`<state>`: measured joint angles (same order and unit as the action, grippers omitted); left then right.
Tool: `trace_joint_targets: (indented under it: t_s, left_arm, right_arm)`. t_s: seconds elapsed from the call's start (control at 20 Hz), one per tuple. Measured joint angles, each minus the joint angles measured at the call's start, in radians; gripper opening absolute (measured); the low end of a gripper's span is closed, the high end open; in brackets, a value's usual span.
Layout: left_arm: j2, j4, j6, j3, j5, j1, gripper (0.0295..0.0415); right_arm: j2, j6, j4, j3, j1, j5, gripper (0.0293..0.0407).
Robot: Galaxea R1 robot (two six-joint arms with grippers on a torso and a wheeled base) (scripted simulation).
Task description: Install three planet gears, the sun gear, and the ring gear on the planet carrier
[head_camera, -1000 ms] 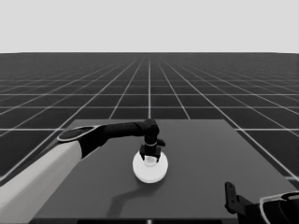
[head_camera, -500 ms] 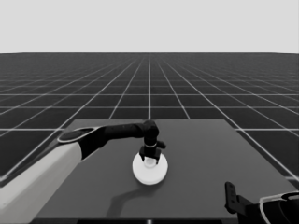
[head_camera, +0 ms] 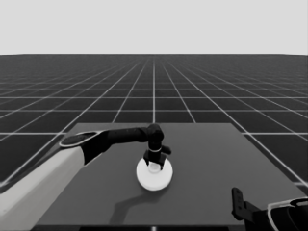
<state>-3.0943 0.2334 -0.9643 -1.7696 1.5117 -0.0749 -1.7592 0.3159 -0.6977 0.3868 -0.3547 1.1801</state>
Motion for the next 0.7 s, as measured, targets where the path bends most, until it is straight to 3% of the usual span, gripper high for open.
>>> trace_joint_targets:
  t_s: [0.7]
  left_arm:
    - [0.0, 0.0, 0.122, 0.0, 0.0, 0.0, 0.0348]
  right_arm:
    - [0.0, 0.0, 0.0, 0.0, 0.0, 0.0, 0.0385]
